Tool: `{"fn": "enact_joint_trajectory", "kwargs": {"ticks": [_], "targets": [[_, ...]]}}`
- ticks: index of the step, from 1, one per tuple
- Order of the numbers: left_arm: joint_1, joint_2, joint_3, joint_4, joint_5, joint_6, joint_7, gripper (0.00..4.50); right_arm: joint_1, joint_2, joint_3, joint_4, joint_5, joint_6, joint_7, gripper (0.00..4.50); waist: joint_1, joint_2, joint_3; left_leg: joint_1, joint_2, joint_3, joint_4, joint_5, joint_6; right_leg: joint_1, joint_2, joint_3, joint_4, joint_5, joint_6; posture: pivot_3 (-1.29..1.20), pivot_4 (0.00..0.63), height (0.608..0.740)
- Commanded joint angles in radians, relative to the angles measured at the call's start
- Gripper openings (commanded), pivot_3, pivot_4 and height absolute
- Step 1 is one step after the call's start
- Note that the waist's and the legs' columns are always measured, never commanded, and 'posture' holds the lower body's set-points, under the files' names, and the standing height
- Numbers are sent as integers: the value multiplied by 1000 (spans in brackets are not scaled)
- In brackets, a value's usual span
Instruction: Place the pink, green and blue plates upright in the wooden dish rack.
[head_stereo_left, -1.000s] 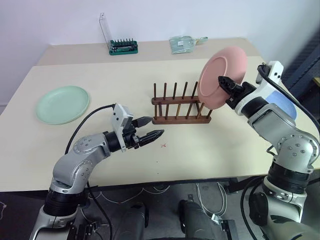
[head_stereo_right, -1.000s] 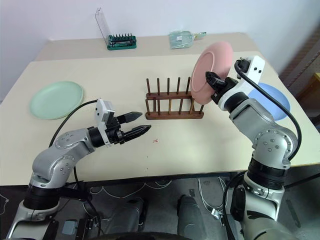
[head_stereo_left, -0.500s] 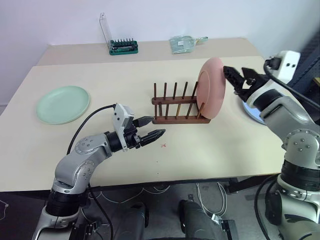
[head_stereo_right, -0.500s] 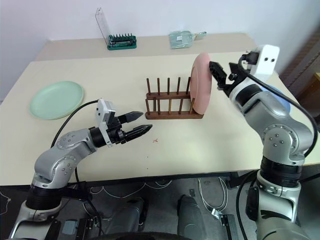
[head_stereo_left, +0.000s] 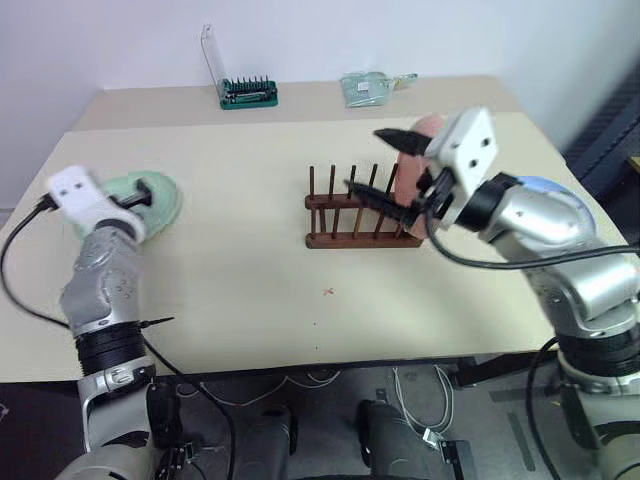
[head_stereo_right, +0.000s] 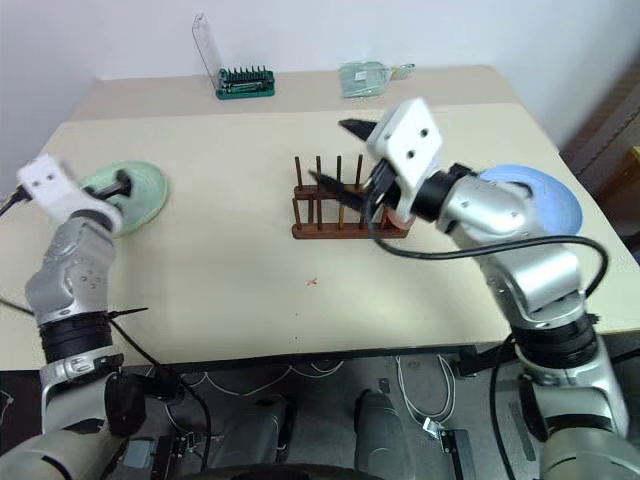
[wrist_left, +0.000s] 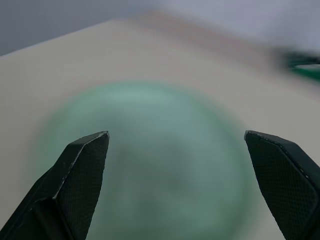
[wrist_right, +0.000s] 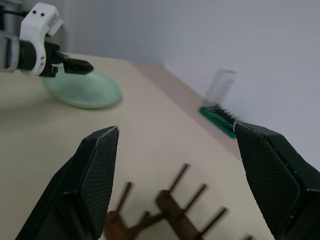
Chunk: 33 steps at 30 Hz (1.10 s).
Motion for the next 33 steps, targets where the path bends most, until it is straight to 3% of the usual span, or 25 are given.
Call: {"fn": "enact_joint_trajectory", "kwargs": {"ticks": [1, 8, 9, 11, 18, 25, 26, 29, 33], "targets": [[-31, -15, 30, -56, -46, 55, 34, 4439, -8, 23, -23, -10, -23, -26, 18, 3760, 12, -1, -1, 0, 0, 0, 0, 0, 0, 0, 0, 0, 0, 0, 0, 0, 150, 740], [-118, -54, 251, 96, -233, 135, 139, 4439, 15, 47, -37, 1, -52, -24, 41, 3760, 11, -3, -2, 1, 0, 0, 0, 0, -1, 0, 0, -1, 0, 0, 0, 0, 150, 740], [-134, -57, 283, 128, -267, 126, 144, 4211, 19, 50, -39, -1, -57, -22, 39, 3760, 8, -3, -2, 1, 0, 0, -1, 0, -1, 0, 0, -1, 0, 0, 0, 0, 150, 740], [-156, -57, 327, 178, -307, 111, 164, 3605, 26, 53, -44, -4, -67, -20, 37, 3760, 6, -3, -2, 1, 0, 0, -1, 0, -1, 0, 0, -1, 1, 0, 0, 0, 150, 740], [-166, -38, 296, 204, -319, 57, 140, 38, 55, 53, -60, -22, -101, -16, 29, 3760, 15, -3, -2, 1, 0, 0, 0, 1, -2, 0, 0, -1, 1, 0, 0, 0, 150, 740], [-179, -46, -62, -89, -228, -41, -166, 38, 7, 42, 6, 50, -251, -101, 33, 3760, 15, -6, -1, 0, 0, 0, 0, 1, -3, 0, 0, -1, 0, 0, 0, 0, 150, 740], [-180, -53, -95, -123, -223, -48, -181, 38, -8, 41, 21, 76, -283, -127, 38, 3760, 13, -6, -1, 0, 0, 1, 0, 2, -3, 0, 0, -1, 0, 0, 0, 0, 150, 740], [-195, -84, -202, -236, -216, -31, -198, 0, -85, 56, 85, 168, -380, -221, 63, 4460, 4, -5, -1, 1, 0, 1, -1, 2, -3, 0, 0, 0, 0, 0, 0, 0, 150, 740], [-244, -125, -256, -300, -244, 31, -171, 0, -183, 82, 174, 279, -547, -391, 50, 4460, -16, -5, -1, 1, 1, 1, -1, 2, -3, 0, 1, 0, 0, 0, 0, 0, 150, 740]]}}
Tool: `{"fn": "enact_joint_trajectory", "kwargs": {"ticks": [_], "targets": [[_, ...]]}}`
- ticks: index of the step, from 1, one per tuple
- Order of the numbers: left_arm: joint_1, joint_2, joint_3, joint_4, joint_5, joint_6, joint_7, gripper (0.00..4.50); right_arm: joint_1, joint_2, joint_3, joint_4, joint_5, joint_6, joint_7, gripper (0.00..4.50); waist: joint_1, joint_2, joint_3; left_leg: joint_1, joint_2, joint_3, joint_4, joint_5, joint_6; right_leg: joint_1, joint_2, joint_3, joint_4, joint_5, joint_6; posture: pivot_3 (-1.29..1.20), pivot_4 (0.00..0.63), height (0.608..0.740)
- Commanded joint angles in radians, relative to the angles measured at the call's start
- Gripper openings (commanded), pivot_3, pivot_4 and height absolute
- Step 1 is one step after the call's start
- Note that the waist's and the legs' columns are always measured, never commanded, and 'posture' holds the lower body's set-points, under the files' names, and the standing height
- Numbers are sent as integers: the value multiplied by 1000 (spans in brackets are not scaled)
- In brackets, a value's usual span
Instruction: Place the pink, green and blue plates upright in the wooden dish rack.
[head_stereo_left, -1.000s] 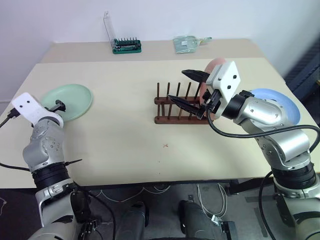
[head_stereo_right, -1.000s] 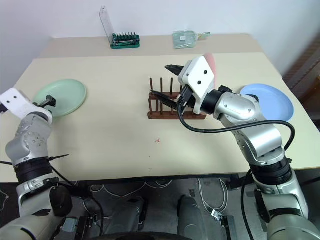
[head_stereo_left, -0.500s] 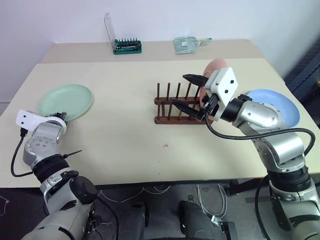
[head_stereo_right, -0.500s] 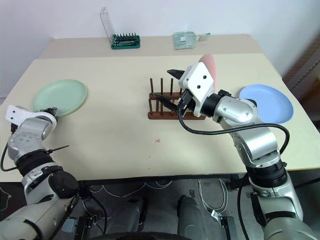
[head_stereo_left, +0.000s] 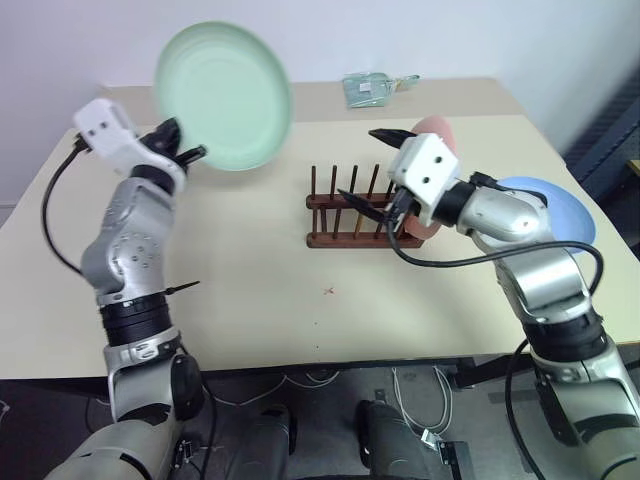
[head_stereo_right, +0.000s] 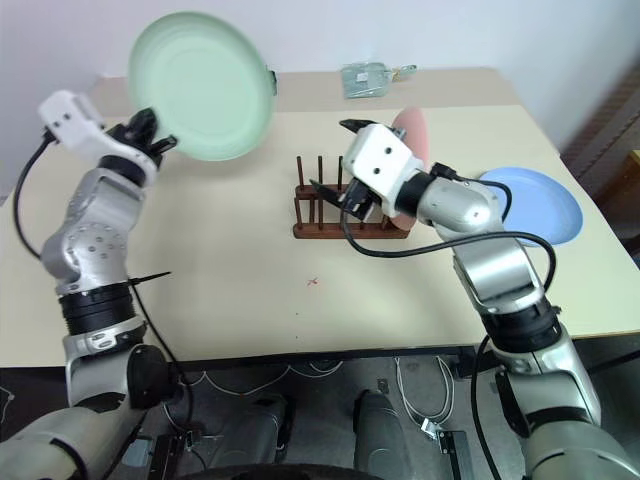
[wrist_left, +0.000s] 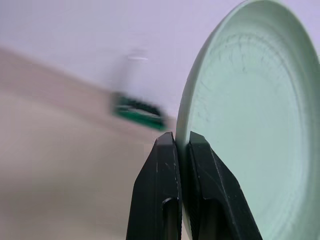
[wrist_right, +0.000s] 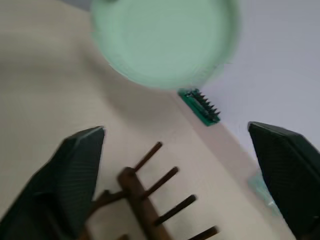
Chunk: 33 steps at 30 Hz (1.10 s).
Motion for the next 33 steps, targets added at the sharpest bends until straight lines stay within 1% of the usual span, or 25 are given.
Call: {"fn": "enact_joint_trajectory", "kwargs": {"ticks": [1, 4, 6, 9, 14, 16, 17, 19, 24, 25, 26, 27, 28, 30, 31, 33], "targets": [[-61, -6, -30, -85, -19, 57, 31, 0, -89, 22, 57, 73, -151, -167, -20, 4460, -5, 0, 0, 0, 0, 0, 0, 0, 0, 0, 0, 0, 0, 0, 0, 0, 150, 740], [-87, -24, -48, -113, -39, 114, 52, 0, -128, 33, 93, 145, -254, -271, -40, 4460, -3, 0, 0, 0, 0, 0, 0, 2, -3, -1, 1, 0, 0, 0, 0, 0, 150, 740], [-98, -37, -45, -124, -54, 137, 59, 0, -139, 41, 99, 181, -294, -321, -50, 4460, 1, 0, 0, 0, 0, 0, 0, 2, -4, -1, 0, 0, 0, 0, 0, 0, 150, 740], [-129, -77, -17, -153, -135, 199, 95, 0, -175, 38, 131, 271, -415, -398, -91, 4460, 4, 0, 0, 0, 0, 0, 1, 3, -5, -1, 0, 0, 0, 0, 0, 0, 150, 740], [-139, -94, -13, -192, -215, 261, 101, 0, -224, 49, 148, 394, -550, -468, -176, 4460, 4, 0, 0, -1, 0, 0, 0, 3, -6, -1, 0, 1, 0, 0, 0, 0, 150, 740], [-132, -89, -29, -204, -224, 282, 96, 0, -242, 53, 152, 431, -595, -476, -202, 4460, 1, 0, 0, -1, 0, 0, 0, 3, -6, -1, 0, 1, 0, 0, 0, 0, 150, 740], [-129, -90, -31, -208, -231, 287, 95, 0, -247, 53, 151, 441, -614, -480, -214, 4224, 0, 0, 0, 0, 0, 0, 0, 3, -6, -1, 0, 1, 0, 0, 0, 0, 150, 740], [-127, -91, -30, -210, -232, 291, 96, 0, -246, 55, 143, 448, -628, -485, -223, 3562, 0, 0, 0, 0, 0, 0, 0, 4, -6, -1, 1, 1, 0, 0, 0, 0, 150, 740], [-128, -105, -7, -202, -245, 260, 79, 0, -243, 59, 135, 449, -653, -491, -241, 1123, 1, 0, 0, 0, 0, 0, 0, 4, -6, -1, 1, 1, 0, 0, 0, 0, 150, 740], [-132, -116, 6, -203, -256, 241, 74, 706, -241, 59, 132, 447, -657, -490, -245, 560, 2, 0, 0, 0, 0, 0, 0, 4, -6, -1, 1, 1, 0, 0, 0, 0, 150, 740], [-142, -124, 19, -197, -255, 220, 81, 1022, -237, 60, 129, 443, -658, -489, -246, 107, 2, 0, 0, 0, 0, 0, 0, 4, -6, -1, 1, 1, 0, 0, 0, 0, 150, 740], [-151, -128, 28, -189, -247, 200, 89, 1564, -233, 59, 126, 439, -658, -488, -247, 48, 3, 0, 0, 0, 0, 0, 0, 4, -6, -1, 1, 1, 0, 0, 0, 0, 150, 740], [-157, -128, 33, -183, -239, 187, 95, 1993, -231, 60, 124, 436, -658, -487, -247, 48, 3, 0, 0, -1, 0, 0, 0, 4, -6, -1, 1, 1, 0, 0, 0, 0, 150, 740], [-166, -118, 43, -161, -216, 161, 115, 3122, -226, 66, 113, 429, -644, -480, -245, 48, 4, 0, 0, -1, 0, 0, 0, 4, -6, -1, 1, 1, 0, 0, 0, 0, 150, 740], [-178, -114, 76, -140, -204, 118, 138, 3465, -221, 79, 92, 415, -608, -467, -240, 48, 4, 0, 0, -1, 0, 0, 0, 4, -6, -1, 1, 1, 0, 0, 0, 0, 150, 740], [-201, -103, 139, -97, -192, 42, 183, 3465, -214, 103, 54, 388, -545, -438, -228, 48, -1, 0, 0, -1, 0, 0, 0, 4, -6, -1, 1, 1, 0, 0, 0, 0, 150, 740]]}}
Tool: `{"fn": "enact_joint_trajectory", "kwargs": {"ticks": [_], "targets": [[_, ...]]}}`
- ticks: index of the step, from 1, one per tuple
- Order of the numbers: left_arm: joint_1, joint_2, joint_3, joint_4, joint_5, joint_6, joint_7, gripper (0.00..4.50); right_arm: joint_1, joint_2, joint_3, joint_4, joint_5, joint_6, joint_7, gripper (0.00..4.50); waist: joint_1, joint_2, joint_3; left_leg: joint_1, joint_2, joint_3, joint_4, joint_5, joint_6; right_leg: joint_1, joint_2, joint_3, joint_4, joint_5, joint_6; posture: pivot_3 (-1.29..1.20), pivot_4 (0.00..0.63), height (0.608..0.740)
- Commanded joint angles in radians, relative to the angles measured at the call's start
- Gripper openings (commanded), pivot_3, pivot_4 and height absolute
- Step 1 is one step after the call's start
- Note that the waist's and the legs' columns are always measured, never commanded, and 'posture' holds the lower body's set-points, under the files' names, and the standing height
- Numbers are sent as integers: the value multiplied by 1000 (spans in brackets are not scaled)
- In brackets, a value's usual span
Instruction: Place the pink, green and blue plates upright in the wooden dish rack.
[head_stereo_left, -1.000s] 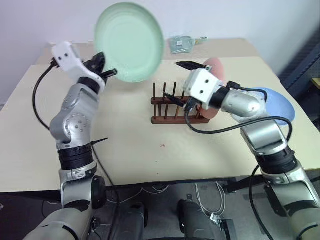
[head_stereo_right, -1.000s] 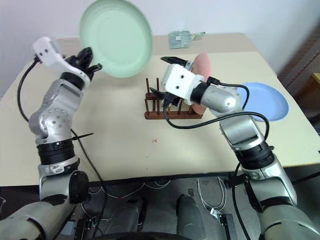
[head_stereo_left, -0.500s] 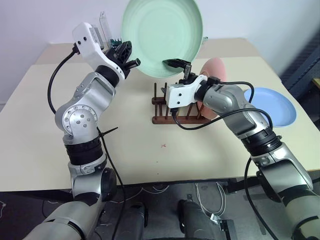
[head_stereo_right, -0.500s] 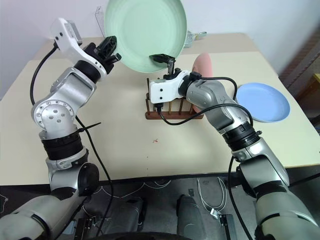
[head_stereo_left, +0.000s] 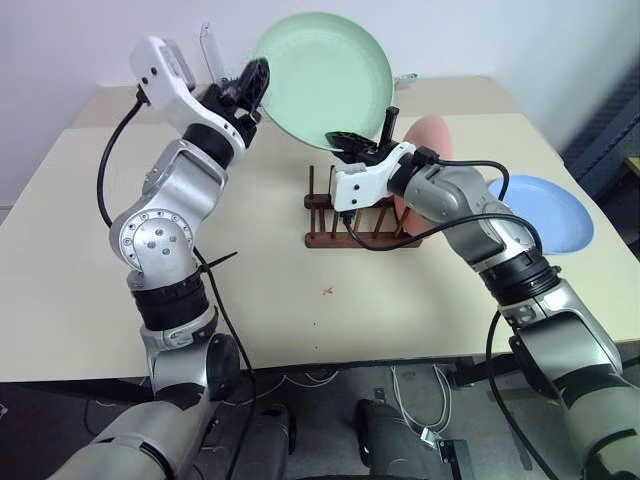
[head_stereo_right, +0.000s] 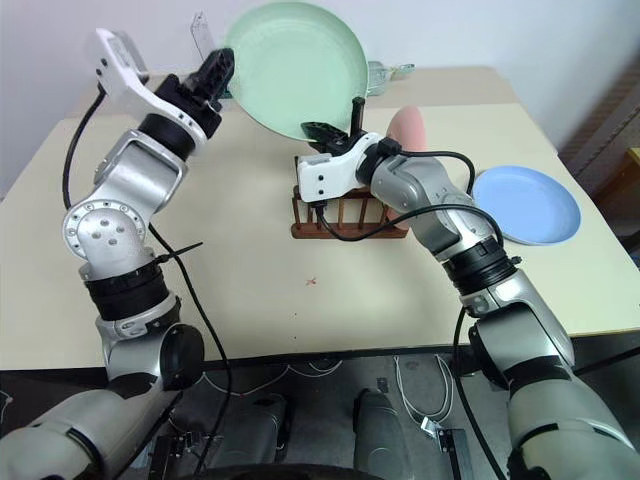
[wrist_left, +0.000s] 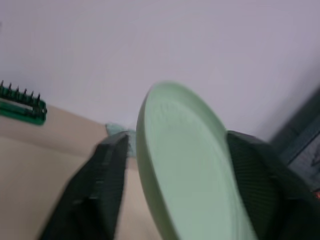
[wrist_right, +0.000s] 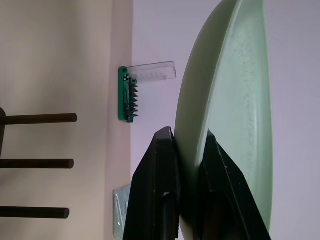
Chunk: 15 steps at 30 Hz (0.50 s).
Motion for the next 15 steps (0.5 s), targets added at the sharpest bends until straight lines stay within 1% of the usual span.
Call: {"fn": "enact_joint_trajectory", "kwargs": {"ticks": [1, 4, 6, 7, 8, 10, 11, 12, 13, 15], "targets": [[-49, 32, 109, 41, 22, -139, 60, 3465, -5, 38, -105, -78, 117, 45, 15, 48, -5, 0, 0, 0, 0, 0, 0, 0, 0, 0, 0, 0, 0, 0, 0, 0, 150, 740], [-33, 106, 125, 84, 74, -197, 41, 3465, 10, 86, -160, -137, 237, 115, 67, 48, -6, 0, 0, 1, 1, 0, -1, 0, 0, 0, 1, 0, 0, 0, 0, 0, 150, 740], [-2, 171, 98, 103, 126, -212, -2, 3465, 21, 113, -192, -183, 313, 159, 103, 48, -5, 0, 0, 1, 1, 0, -1, 0, 0, 0, 1, 0, 0, 0, 0, 0, 150, 740], [48, 234, 55, 121, 193, -223, -52, 3465, 32, 154, -238, -251, 429, 247, 130, 48, -4, 0, 0, 1, 1, 0, -1, 0, 0, 0, 1, 0, 0, 0, 0, 0, 150, 740], [119, 306, -19, 140, 278, -232, -122, 3465, 43, 214, -305, -351, 606, 395, 140, 48, -5, 1, 0, 1, 1, 0, -1, 0, 0, 0, 1, 0, 0, 0, 0, 0, 150, 740], [217, 386, -124, 155, 366, -242, -222, 3465, 51, 298, -416, -493, 858, 627, 125, 48, -6, 3, 0, 1, 1, -1, -2, 0, 0, 0, 1, 0, 1, 0, 0, 0, 150, 740], [243, 398, -151, 154, 377, -245, -254, 3465, 51, 320, -453, -537, 930, 706, 103, 48, -2, 4, 1, 1, 1, -1, -2, 0, 0, -1, 1, 1, 2, 0, 0, 0, 150, 740], [269, 391, -162, 140, 358, -240, -290, 3465, 54, 334, -496, -577, 1006, 791, 75, 48, 7, 3, 0, 1, 0, -2, -2, 0, 1, 0, 1, 0, 2, 0, 0, 0, 150, 740], [310, 391, -187, 125, 358, -250, -338, 3465, 67, 342, -548, -623, 1113, 889, 43, 48, 10, 2, 0, 0, 0, -4, 0, -3, 5, 0, 1, -1, 2, 0, 0, 0, 150, 740], [377, 387, -223, 105, 363, -260, -410, 3465, 96, 354, -628, -686, 1287, 1040, -32, 48, 11, 2, 0, -1, 0, -6, 0, -3, 6, 1, 1, -2, 0, 1, -1, 0, 150, 740]]}}
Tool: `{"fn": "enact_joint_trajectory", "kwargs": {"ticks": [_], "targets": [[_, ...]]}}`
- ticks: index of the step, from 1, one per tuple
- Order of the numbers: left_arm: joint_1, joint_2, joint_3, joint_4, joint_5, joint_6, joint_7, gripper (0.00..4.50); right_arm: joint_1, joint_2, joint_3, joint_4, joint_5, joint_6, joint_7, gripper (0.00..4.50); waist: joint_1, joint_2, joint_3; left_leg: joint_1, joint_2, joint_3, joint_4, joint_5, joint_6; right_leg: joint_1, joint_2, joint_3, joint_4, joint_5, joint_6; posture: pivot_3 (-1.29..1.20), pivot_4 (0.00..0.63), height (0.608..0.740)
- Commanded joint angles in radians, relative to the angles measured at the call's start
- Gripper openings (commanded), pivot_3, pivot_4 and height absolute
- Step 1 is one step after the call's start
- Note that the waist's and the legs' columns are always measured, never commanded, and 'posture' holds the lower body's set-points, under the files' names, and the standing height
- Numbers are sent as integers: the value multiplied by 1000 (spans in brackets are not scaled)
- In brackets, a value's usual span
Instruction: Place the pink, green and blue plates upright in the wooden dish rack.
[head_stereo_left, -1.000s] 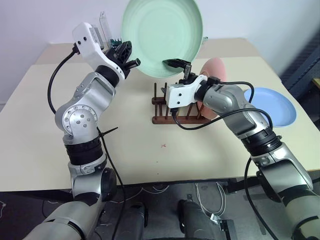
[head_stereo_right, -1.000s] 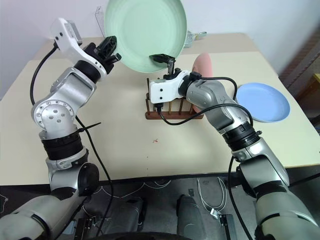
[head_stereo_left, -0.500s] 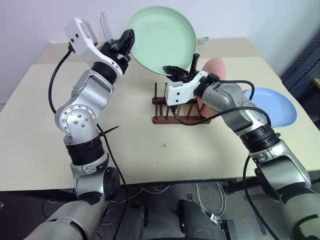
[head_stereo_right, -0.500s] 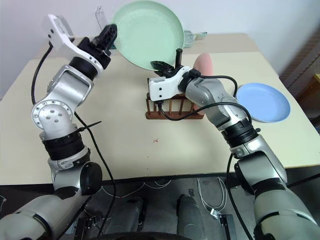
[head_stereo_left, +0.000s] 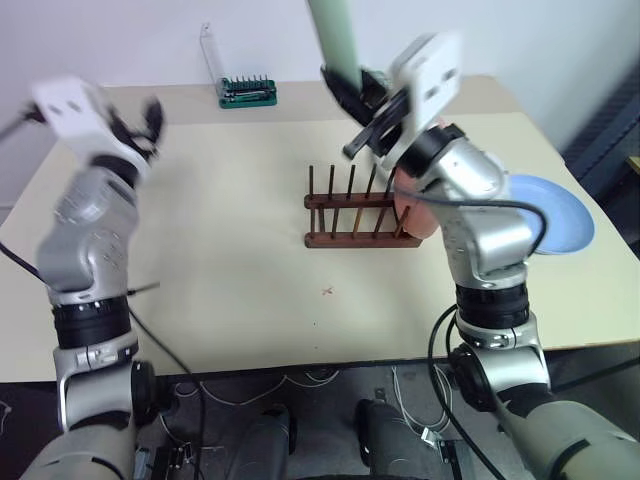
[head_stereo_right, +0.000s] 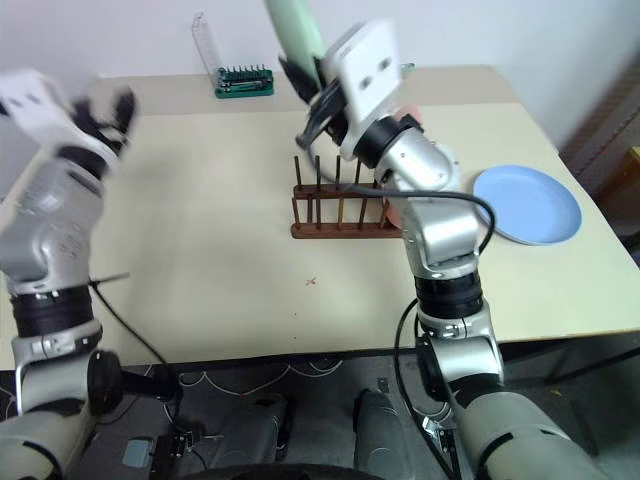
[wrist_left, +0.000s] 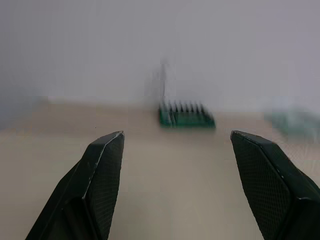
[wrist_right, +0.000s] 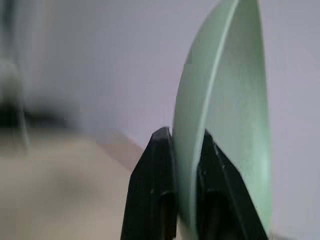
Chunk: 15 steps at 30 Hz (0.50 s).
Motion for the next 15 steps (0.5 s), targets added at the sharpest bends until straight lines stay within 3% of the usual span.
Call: {"fn": "enact_joint_trajectory", "kwargs": {"ticks": [1, 7, 11, 15], "targets": [[72, 4, -66, -76, 11, -32, -137, 3465, 52, 19, -165, -135, 309, 252, -149, 48, -3, 0, 0, 0, 0, 0, 0, 0, 0, 0, 0, 0, 0, 0, 0, 0, 150, 740], [232, 9, -156, -161, -11, -47, -371, 3465, 114, 74, -275, -179, 548, 406, -484, 48, -20, 6, 2, 1, 1, 4, -4, 0, 0, -4, 0, 2, 2, 0, -1, 0, 150, 740], [318, 49, -244, -233, -8, -53, -526, 3465, 119, 50, -277, -163, 599, 428, -576, 48, -20, 8, 2, 1, 2, 5, -4, 0, 0, -4, 0, 2, 2, 0, -2, 0, 150, 740], [314, 27, -244, -245, -28, -30, -549, 3465, 122, 37, -264, -139, 644, 430, -631, 48, -15, 8, 2, 1, 2, 5, -3, 0, 0, -3, 0, 2, 2, 0, -2, 0, 150, 740]]}}
